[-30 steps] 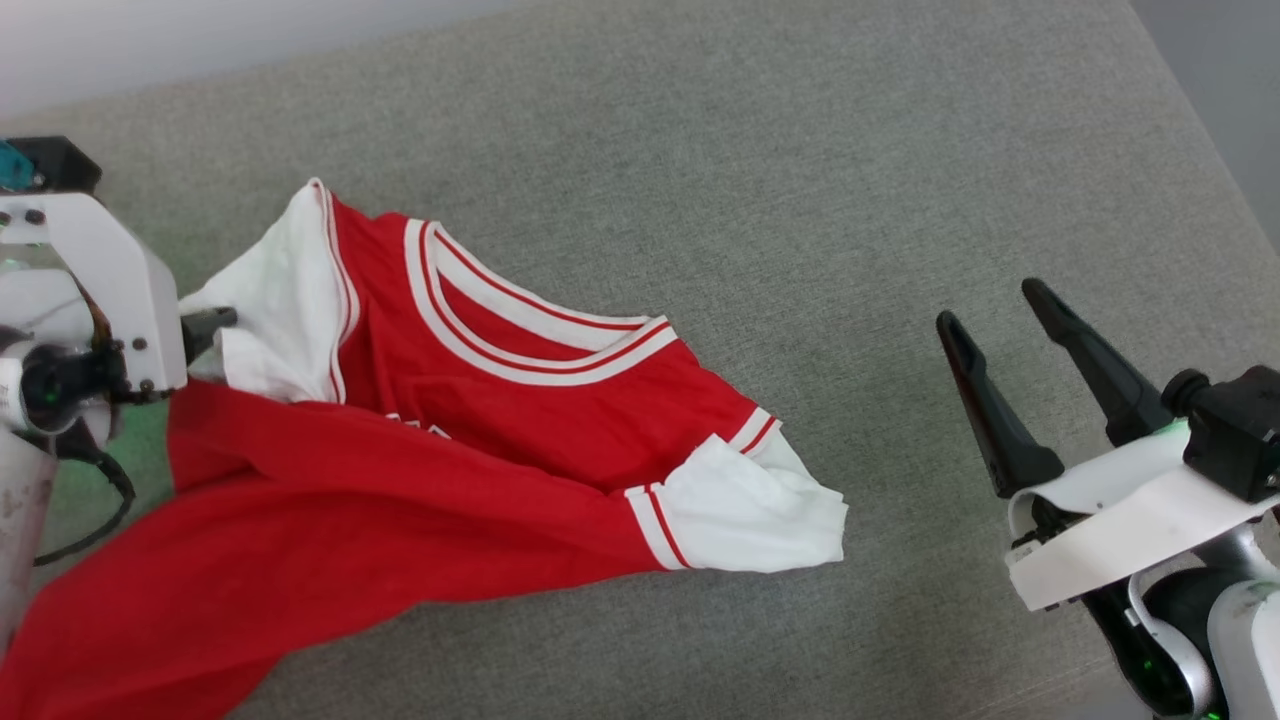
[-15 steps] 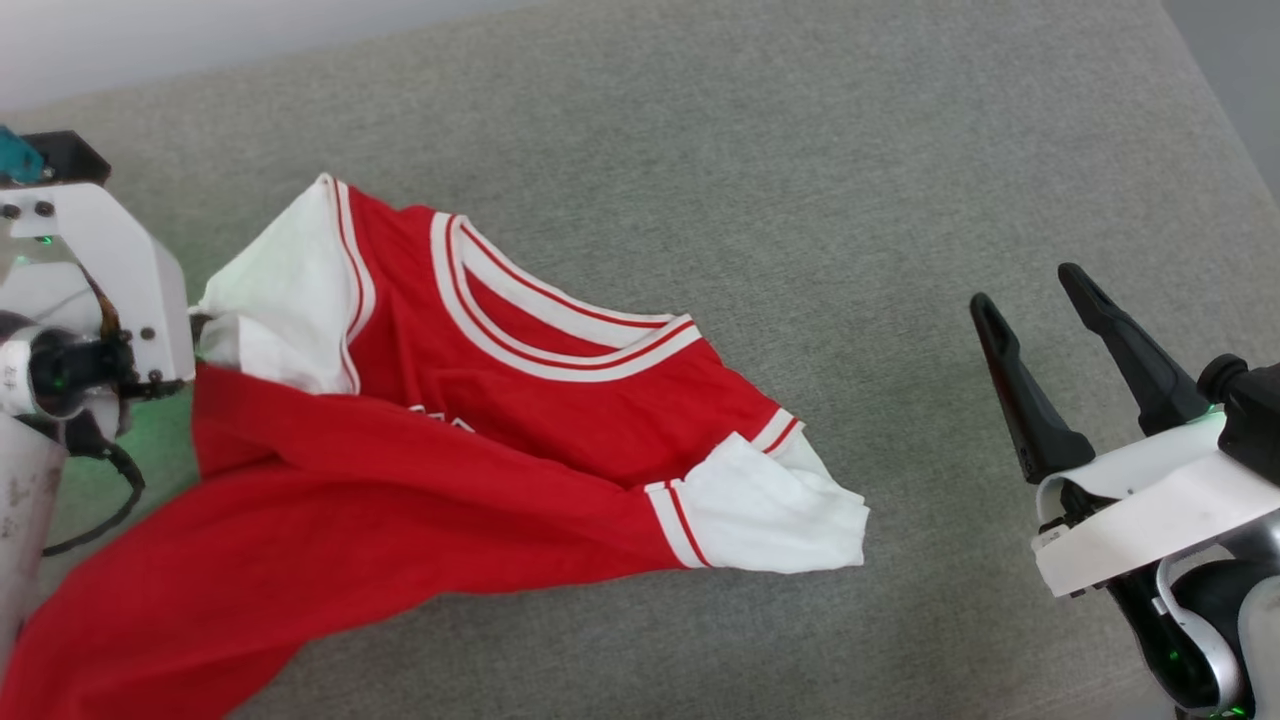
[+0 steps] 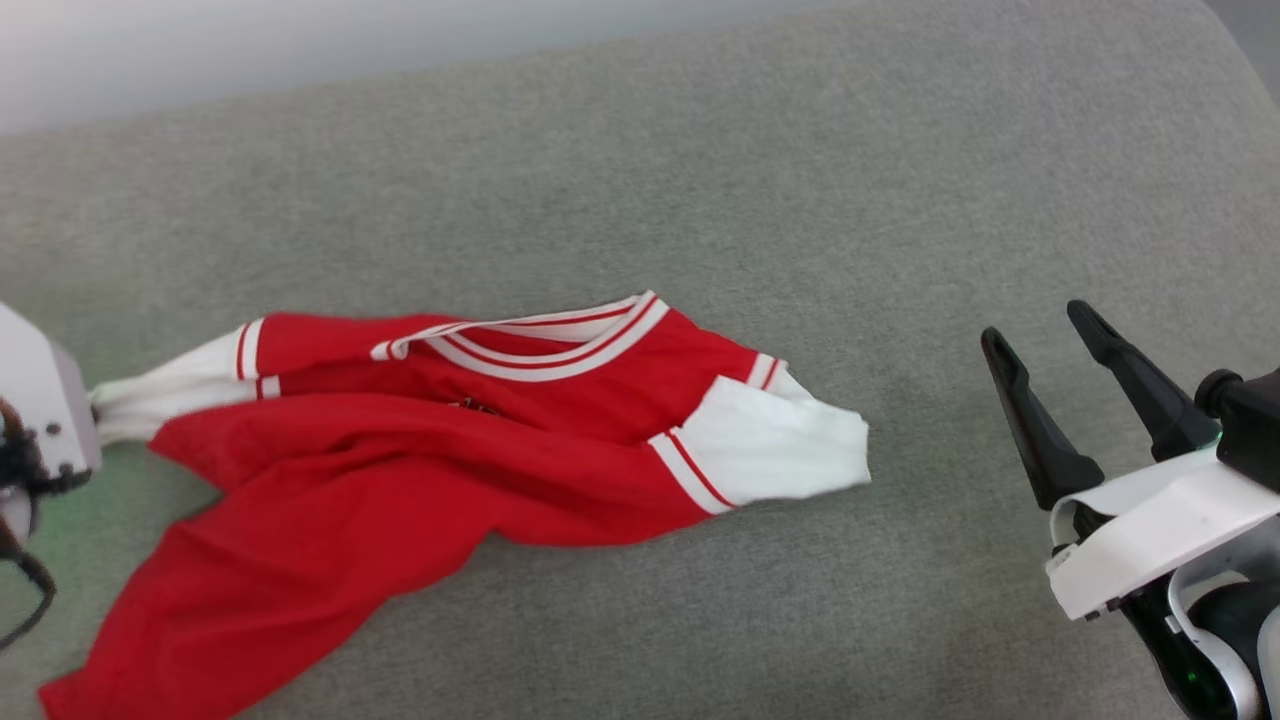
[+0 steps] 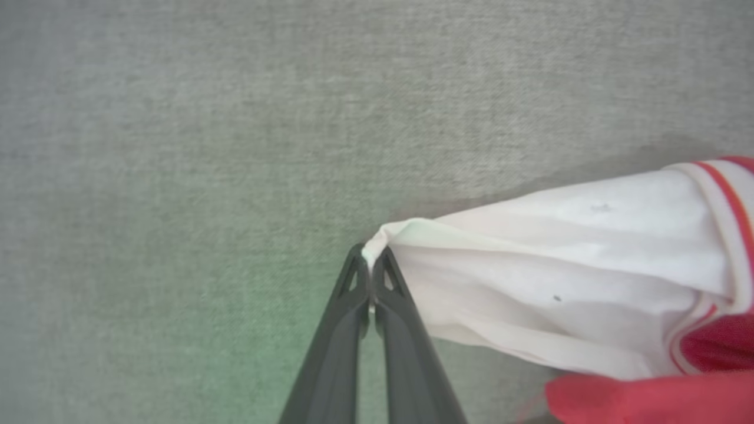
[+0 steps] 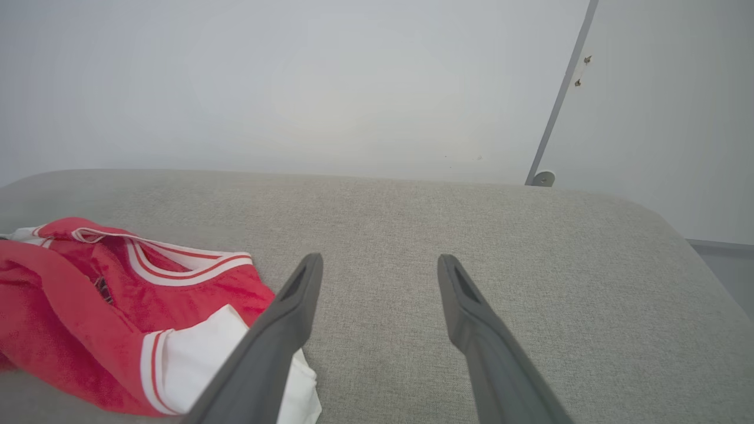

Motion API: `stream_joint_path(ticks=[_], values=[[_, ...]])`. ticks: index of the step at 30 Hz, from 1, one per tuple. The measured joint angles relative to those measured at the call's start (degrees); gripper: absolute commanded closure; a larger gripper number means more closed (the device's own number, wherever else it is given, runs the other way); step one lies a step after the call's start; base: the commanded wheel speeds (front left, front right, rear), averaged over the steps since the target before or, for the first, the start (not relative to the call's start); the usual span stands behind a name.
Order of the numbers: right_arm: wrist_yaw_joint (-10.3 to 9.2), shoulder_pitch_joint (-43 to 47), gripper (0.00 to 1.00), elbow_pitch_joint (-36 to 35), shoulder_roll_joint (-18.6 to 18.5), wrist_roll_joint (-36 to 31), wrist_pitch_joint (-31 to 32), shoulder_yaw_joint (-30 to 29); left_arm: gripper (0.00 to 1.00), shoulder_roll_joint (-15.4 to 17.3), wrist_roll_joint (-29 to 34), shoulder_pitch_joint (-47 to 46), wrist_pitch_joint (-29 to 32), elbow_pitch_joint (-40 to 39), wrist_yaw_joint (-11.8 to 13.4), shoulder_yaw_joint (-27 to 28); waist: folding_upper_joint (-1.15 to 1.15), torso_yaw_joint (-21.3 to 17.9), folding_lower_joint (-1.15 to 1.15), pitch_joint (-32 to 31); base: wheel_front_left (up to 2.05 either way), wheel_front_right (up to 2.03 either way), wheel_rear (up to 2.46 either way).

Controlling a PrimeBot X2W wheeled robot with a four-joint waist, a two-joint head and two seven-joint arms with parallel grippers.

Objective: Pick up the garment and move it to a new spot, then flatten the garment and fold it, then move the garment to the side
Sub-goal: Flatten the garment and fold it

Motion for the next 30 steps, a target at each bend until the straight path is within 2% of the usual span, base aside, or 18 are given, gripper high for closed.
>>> stream_joint_path(ticks=[5,13,17,18,19,20,30], values=[[0.00,0.9,0.00,-0.7,-0.4,0.0,2.1,-0.2,1.00,1.2,-0.2,4.3,-1.9,-0.2,2.6,0.9,0.00,1.5,0.00,-1.6,0.00,0.00,0.00],[0.00,2.1,0.00,-1.8,-1.0,0.0,4.4,-0.5,1.00,1.8,-0.3,10.7,-1.2,-0.1,7.8,1.4,0.00,3.1,0.00,-4.2,0.00,0.00,0.00],[0.00,2.4,0.00,-2.4,-1.2,0.0,5.5,-0.7,1.00,1.4,-1.3,12.7,-2.1,-1.2,7.3,1.7,0.00,3.6,0.00,-5.3,0.00,0.00,0.00],[0.00,2.6,0.00,-2.5,-1.3,0.0,5.7,-0.7,0.90,1.2,-1.4,12.9,-2.4,-1.5,6.9,1.6,0.00,3.7,0.00,-5.6,0.00,0.00,0.00],[0.00,2.8,0.00,-2.7,-1.4,0.0,5.8,-0.7,0.43,1.0,-1.4,13.1,-2.8,-2.0,6.5,1.5,0.00,3.8,0.00,-5.8,0.00,0.00,0.00],[0.00,3.0,0.00,-2.8,-1.4,0.0,6.1,-0.7,0.00,0.7,-1.3,13.1,-3.4,-2.4,6.3,1.5,0.00,4.0,0.00,-6.1,0.00,0.00,0.00],[0.00,3.3,0.00,-3.8,-1.3,0.3,7.3,-0.6,0.00,0.1,1.4,9.1,-7.5,-4.6,2.7,-0.6,0.00,5.0,0.00,-7.6,0.00,0.00,0.00]])
